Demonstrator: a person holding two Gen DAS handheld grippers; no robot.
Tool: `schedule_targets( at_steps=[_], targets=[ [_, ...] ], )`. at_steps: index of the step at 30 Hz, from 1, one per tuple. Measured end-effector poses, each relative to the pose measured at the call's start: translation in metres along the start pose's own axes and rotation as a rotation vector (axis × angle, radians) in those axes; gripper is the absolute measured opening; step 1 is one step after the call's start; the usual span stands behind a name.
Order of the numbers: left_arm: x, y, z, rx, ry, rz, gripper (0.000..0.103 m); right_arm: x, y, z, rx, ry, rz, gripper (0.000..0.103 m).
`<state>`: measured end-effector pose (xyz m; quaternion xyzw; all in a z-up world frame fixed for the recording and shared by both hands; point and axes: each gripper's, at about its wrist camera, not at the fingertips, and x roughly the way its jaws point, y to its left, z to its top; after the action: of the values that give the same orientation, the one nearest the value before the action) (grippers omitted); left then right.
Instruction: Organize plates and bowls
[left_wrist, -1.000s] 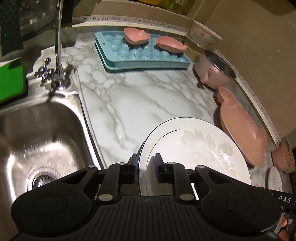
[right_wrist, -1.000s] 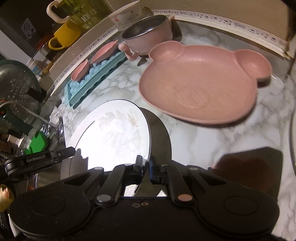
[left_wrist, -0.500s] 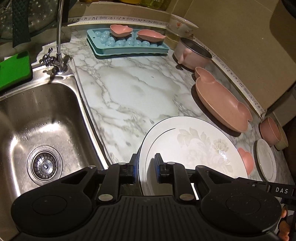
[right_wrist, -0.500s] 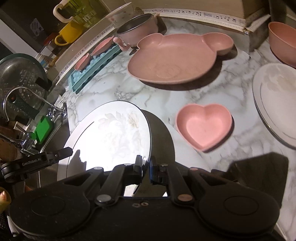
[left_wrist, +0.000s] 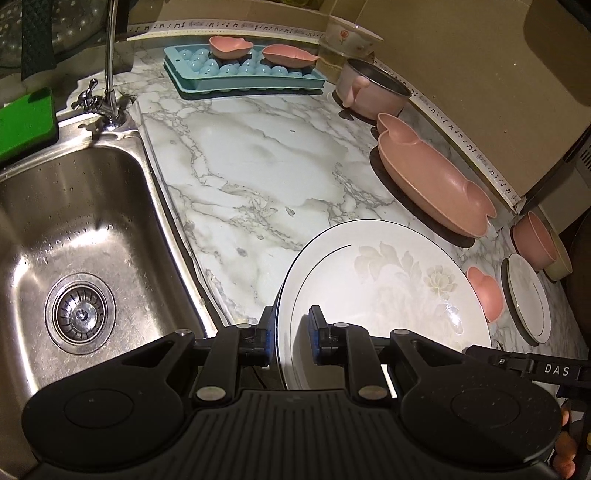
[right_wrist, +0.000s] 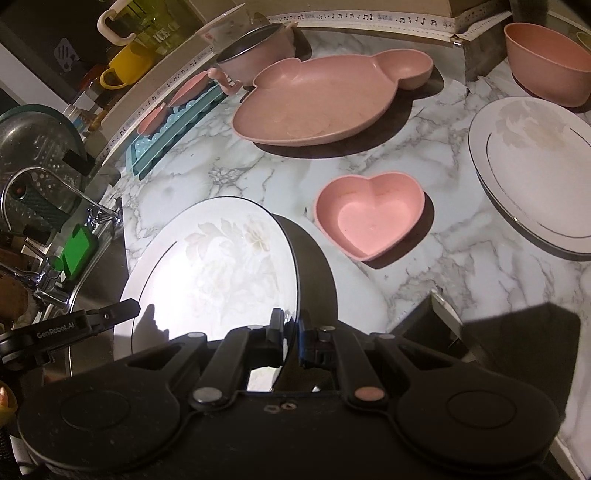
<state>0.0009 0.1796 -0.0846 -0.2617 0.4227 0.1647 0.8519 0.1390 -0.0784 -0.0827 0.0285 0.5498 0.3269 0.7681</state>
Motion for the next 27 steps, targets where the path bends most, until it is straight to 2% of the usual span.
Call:
schedule_targets(
  at_steps=[6, 9, 17, 21, 27],
  targets=[
    [0.000, 0.001, -0.001, -0.009, -0.001, 0.000, 0.018, 0.000, 0.000, 0.000, 0.008, -0.003, -0.001, 0.007],
    [-0.004, -0.001, -0.001, 0.012, -0.023, 0.028, 0.018, 0.000, 0.000, 0.001, 0.002, -0.001, -0.023, 0.017],
    [-0.021, -0.004, -0.004, 0.061, -0.073, 0.056, 0.018, -0.016, 0.001, 0.000, -0.018, -0.052, -0.070, 0.021],
    [-0.031, -0.011, -0.003, 0.085, -0.094, 0.038, 0.019, -0.031, 0.007, -0.001, -0.044, -0.092, -0.079, 0.024],
    [-0.044, -0.026, -0.005, 0.132, -0.116, -0.006, 0.028, -0.049, 0.016, -0.006, -0.066, -0.135, -0.080, 0.035]
  ],
)
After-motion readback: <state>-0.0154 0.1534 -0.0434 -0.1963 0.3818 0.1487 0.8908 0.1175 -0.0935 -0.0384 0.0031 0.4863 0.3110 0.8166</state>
